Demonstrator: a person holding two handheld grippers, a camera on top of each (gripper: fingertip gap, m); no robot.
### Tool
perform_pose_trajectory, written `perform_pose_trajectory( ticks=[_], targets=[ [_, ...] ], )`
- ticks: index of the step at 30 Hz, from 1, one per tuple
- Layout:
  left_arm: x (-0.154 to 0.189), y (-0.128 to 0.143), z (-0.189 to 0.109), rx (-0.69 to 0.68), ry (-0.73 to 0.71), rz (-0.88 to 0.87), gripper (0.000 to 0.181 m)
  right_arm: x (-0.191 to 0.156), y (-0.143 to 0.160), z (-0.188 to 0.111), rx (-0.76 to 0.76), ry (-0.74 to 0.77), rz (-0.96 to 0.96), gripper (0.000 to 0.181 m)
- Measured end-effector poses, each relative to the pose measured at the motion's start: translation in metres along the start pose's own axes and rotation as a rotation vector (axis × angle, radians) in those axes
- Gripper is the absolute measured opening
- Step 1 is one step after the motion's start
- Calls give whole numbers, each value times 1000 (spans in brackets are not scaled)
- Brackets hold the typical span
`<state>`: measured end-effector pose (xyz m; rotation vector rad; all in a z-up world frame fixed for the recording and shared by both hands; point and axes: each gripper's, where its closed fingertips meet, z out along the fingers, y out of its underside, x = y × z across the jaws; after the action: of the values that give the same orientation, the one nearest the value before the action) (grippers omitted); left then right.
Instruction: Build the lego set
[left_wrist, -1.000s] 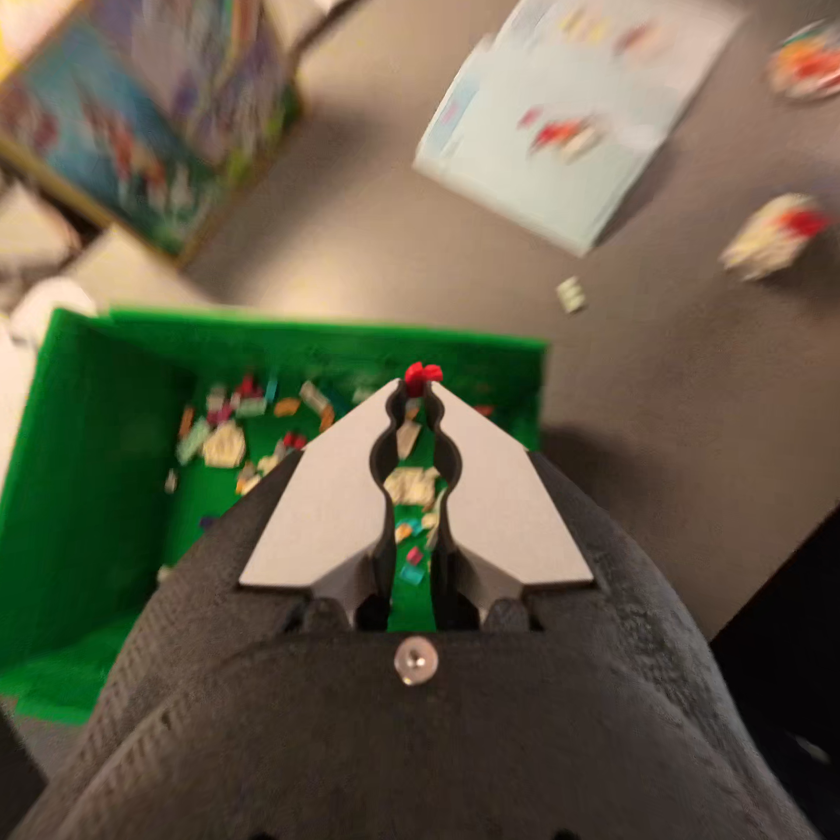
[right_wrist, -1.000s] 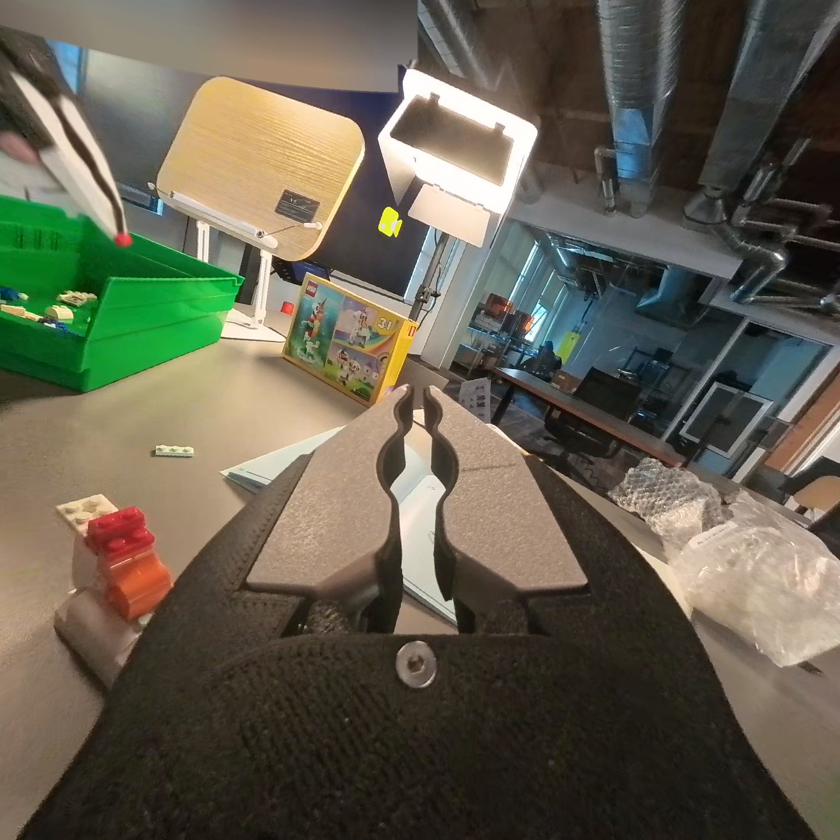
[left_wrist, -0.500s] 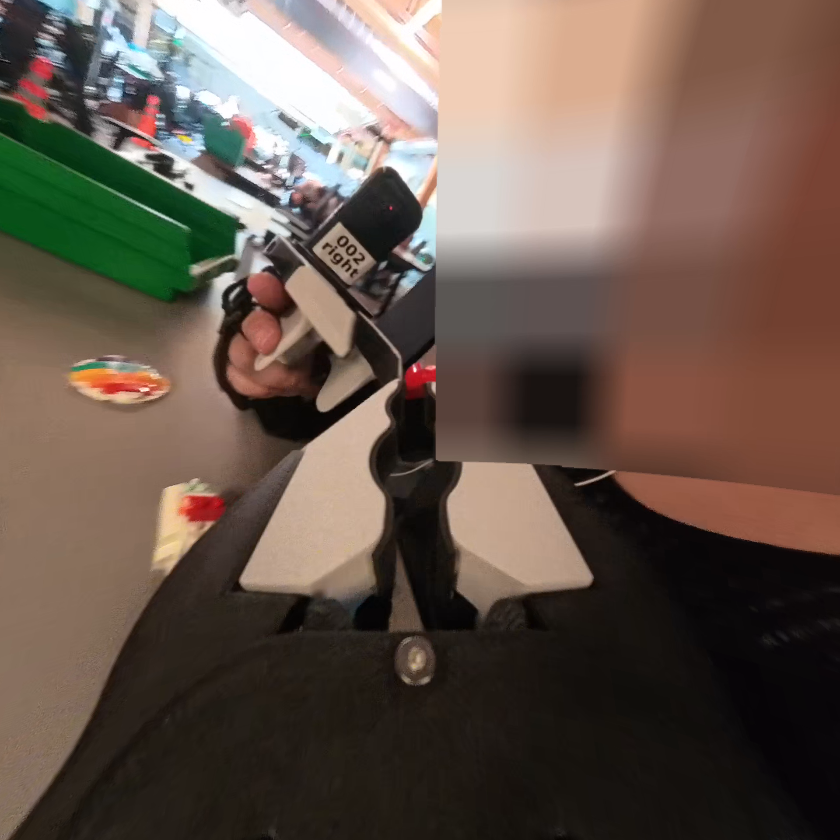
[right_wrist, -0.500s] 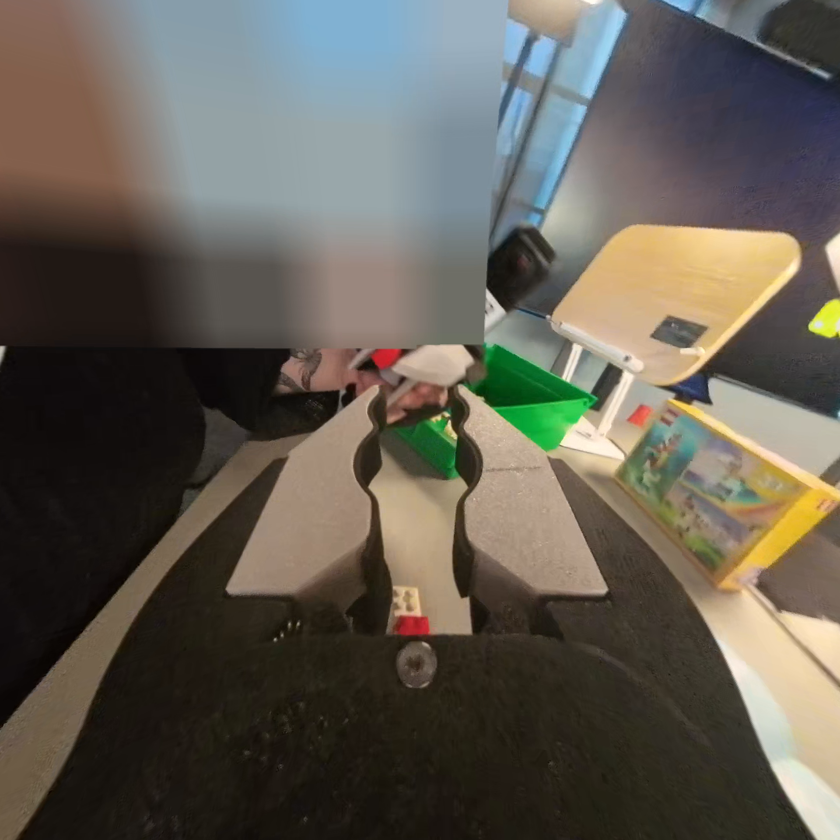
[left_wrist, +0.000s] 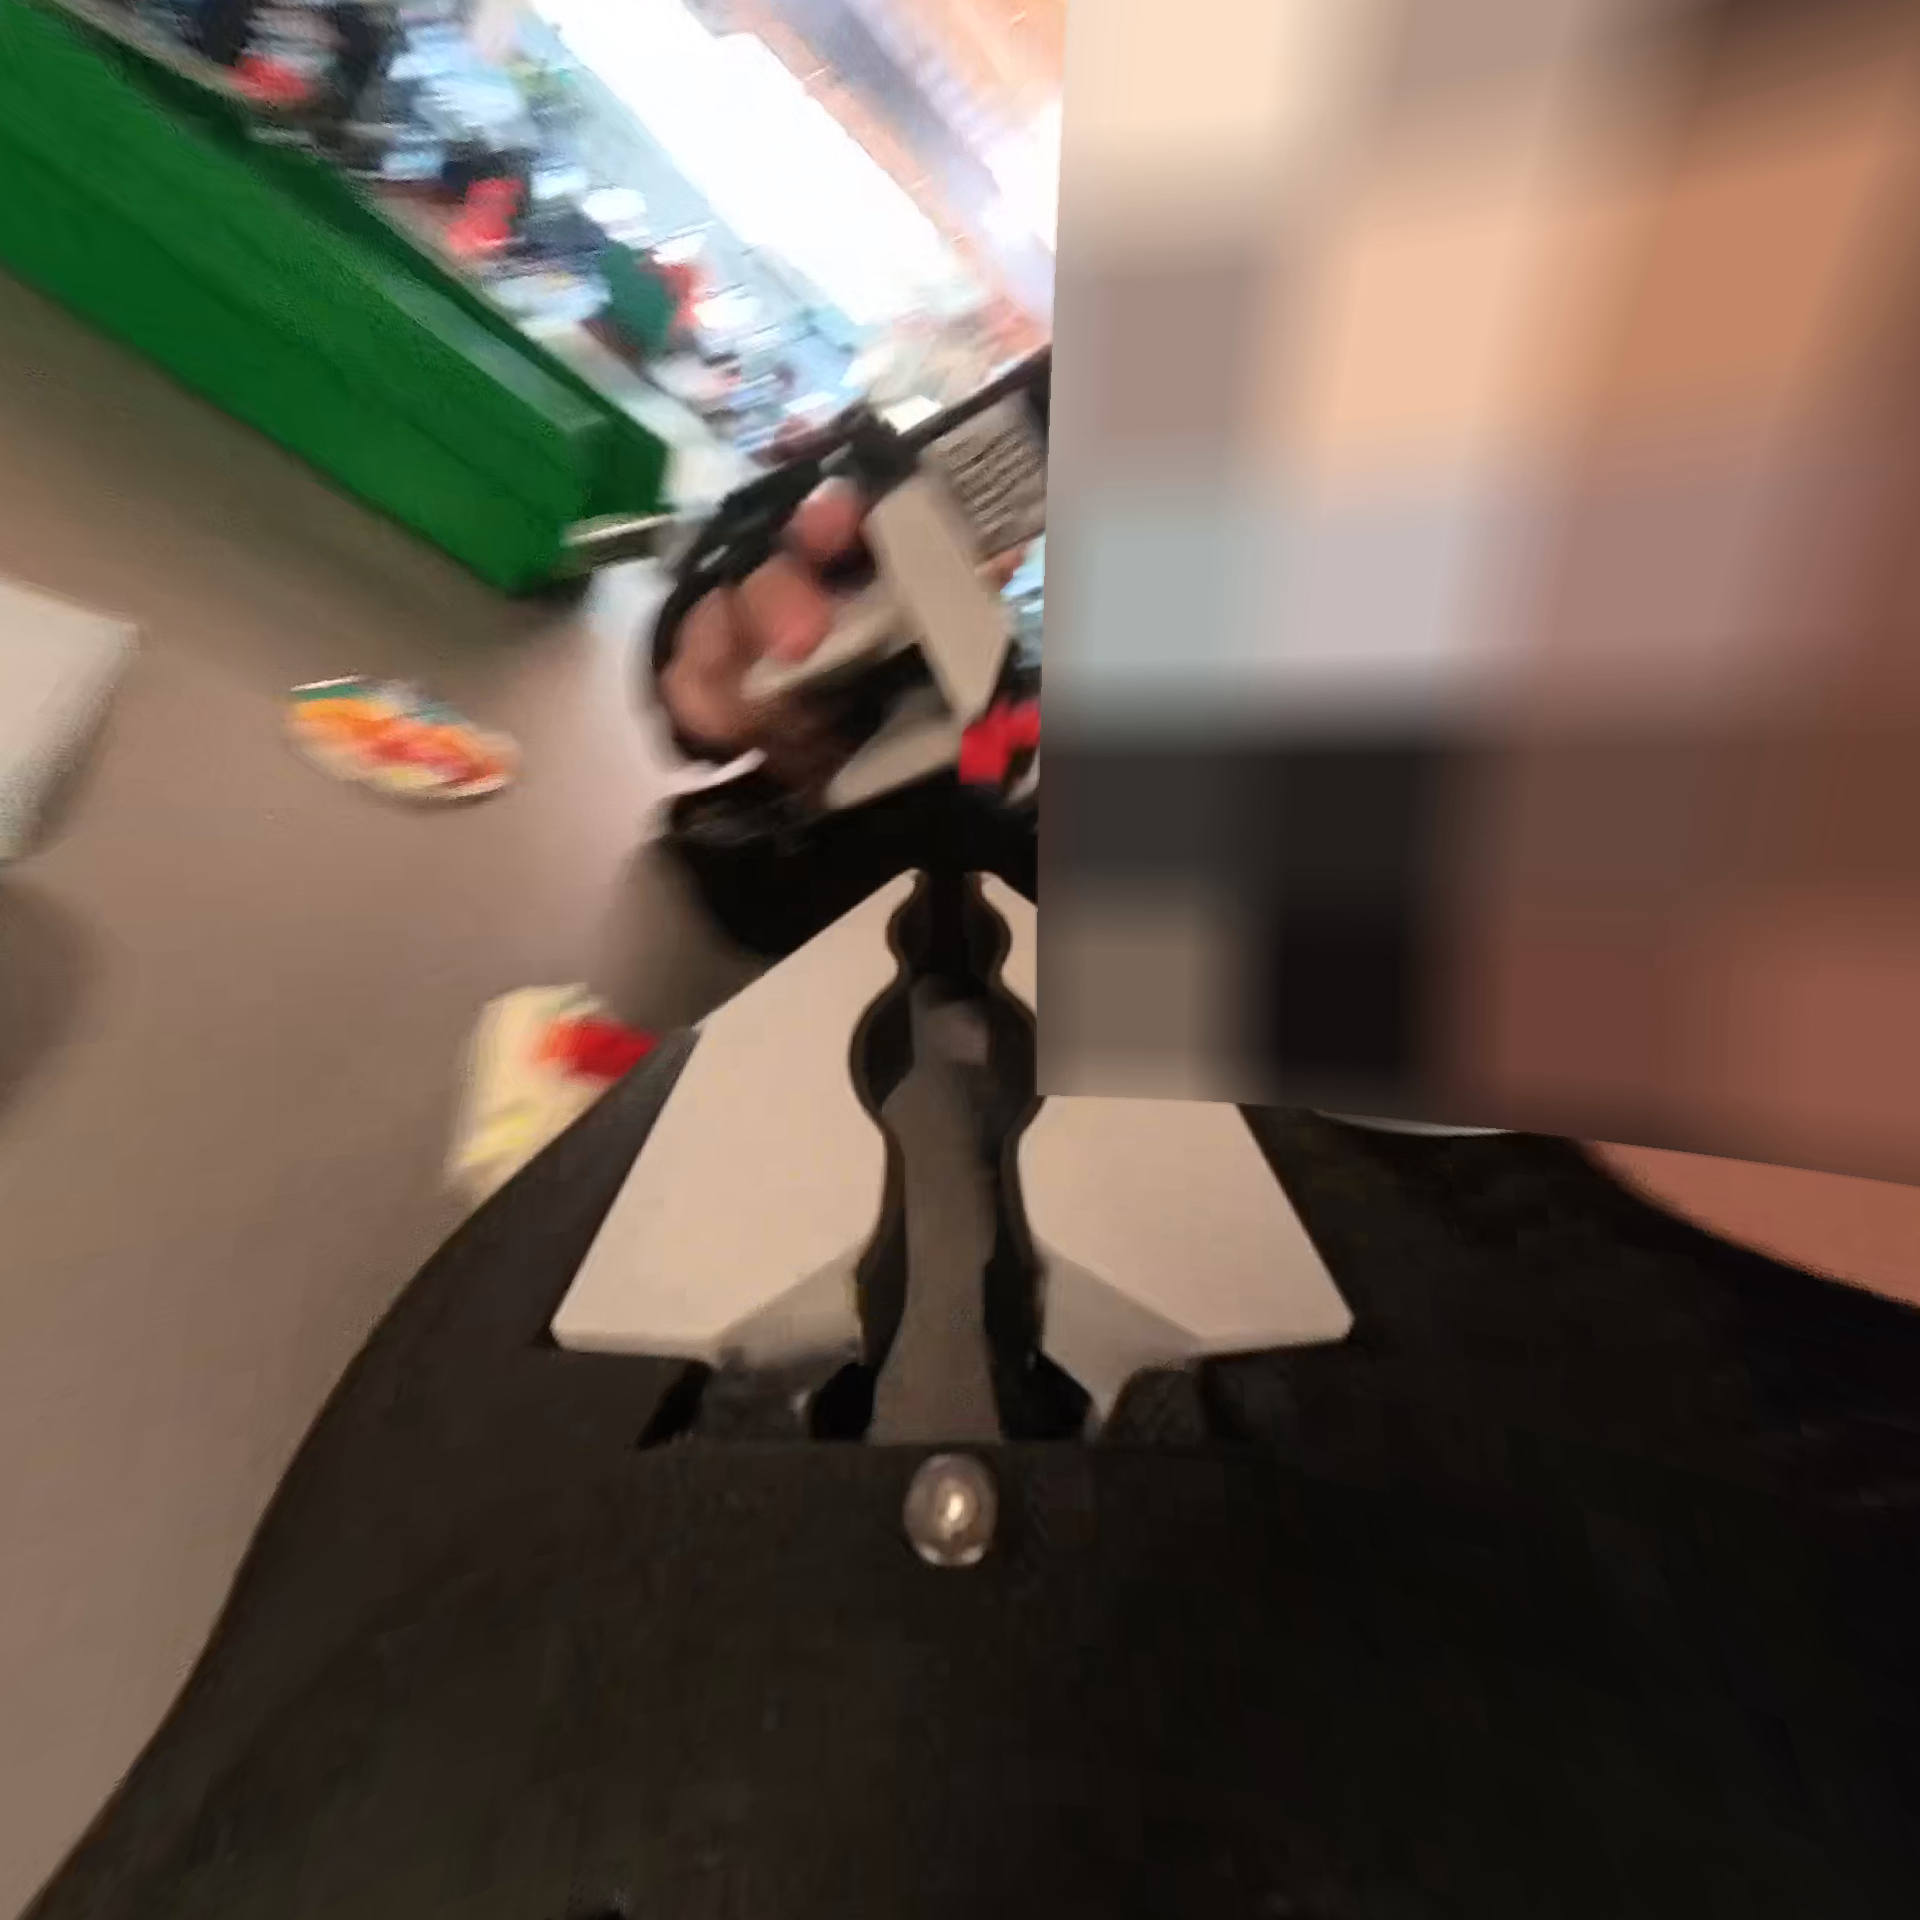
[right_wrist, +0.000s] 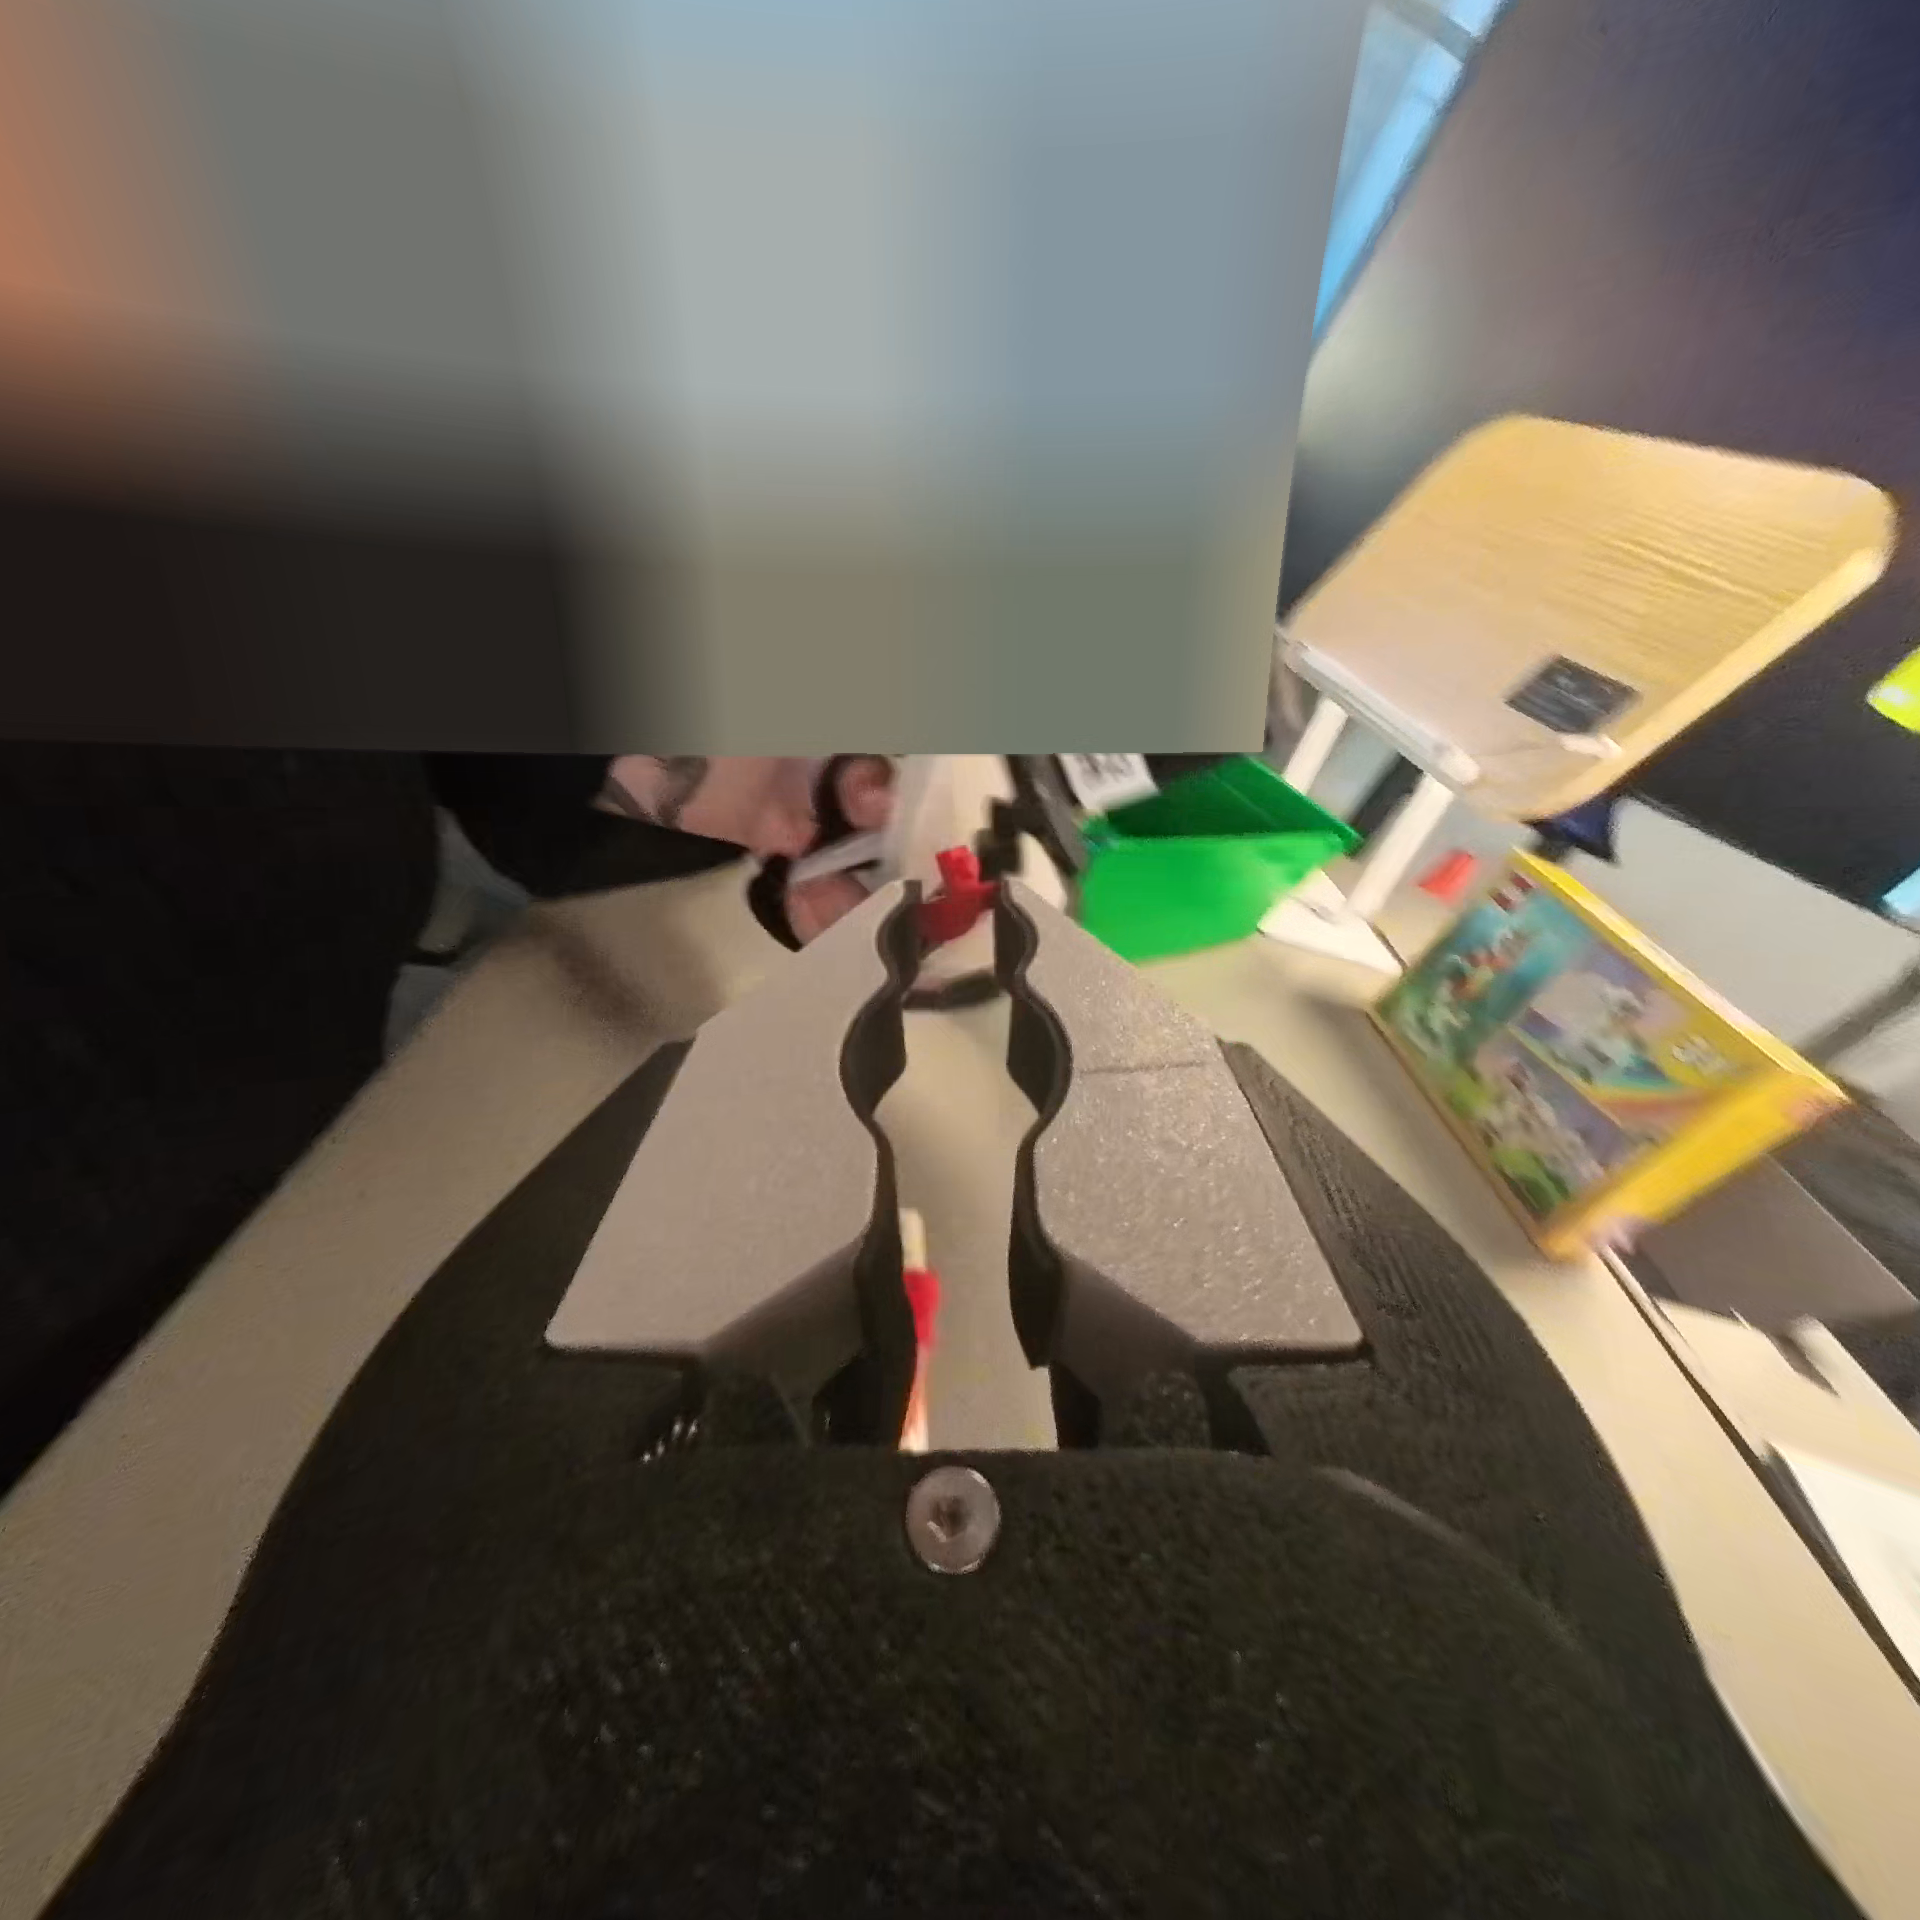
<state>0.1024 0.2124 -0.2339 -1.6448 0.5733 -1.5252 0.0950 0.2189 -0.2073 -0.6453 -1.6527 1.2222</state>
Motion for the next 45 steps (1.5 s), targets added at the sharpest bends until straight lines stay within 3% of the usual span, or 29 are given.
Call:
perform_pose_trajectory(
  ticks=[1,2,4,6,9,13,18,23,26,29,32,37,45],
  targets=[
    [-24,9,-5,-54,-167,81,5,11,11,-6,-48,48,1,11],
    [-43,15,-12,-87,-301,159,9,21,26,-13,-108,96,-4,12],
    [-59,19,-18,-116,-410,246,18,40,56,-26,-236,179,-14,11],
    [-62,16,-15,-97,-412,247,36,51,71,-33,-294,242,-50,11],
    [-66,-3,-10,-12,-397,224,44,60,71,-30,-310,332,-197,12],
    [-76,-28,-8,69,-439,246,42,66,76,-22,-432,417,-402,12],
    [-93,-40,-8,78,-571,306,34,67,85,-10,-571,460,-546,13],
    [-93,-34,-3,48,-545,310,24,62,88,1,-616,443,-612,12],
    [-96,-30,-6,17,-573,337,8,60,89,5,-610,434,-605,12],
    [-99,-23,-8,-56,-585,367,7,56,95,7,-606,396,-530,13],
    [-94,-10,-6,-143,-520,461,6,46,105,5,-593,289,-226,16],
    [-63,2,6,-125,-257,475,7,13,80,-2,-280,-3,254,12],
    [-53,5,12,-95,-172,446,7,3,69,-10,-180,-87,336,6]
  ],
)
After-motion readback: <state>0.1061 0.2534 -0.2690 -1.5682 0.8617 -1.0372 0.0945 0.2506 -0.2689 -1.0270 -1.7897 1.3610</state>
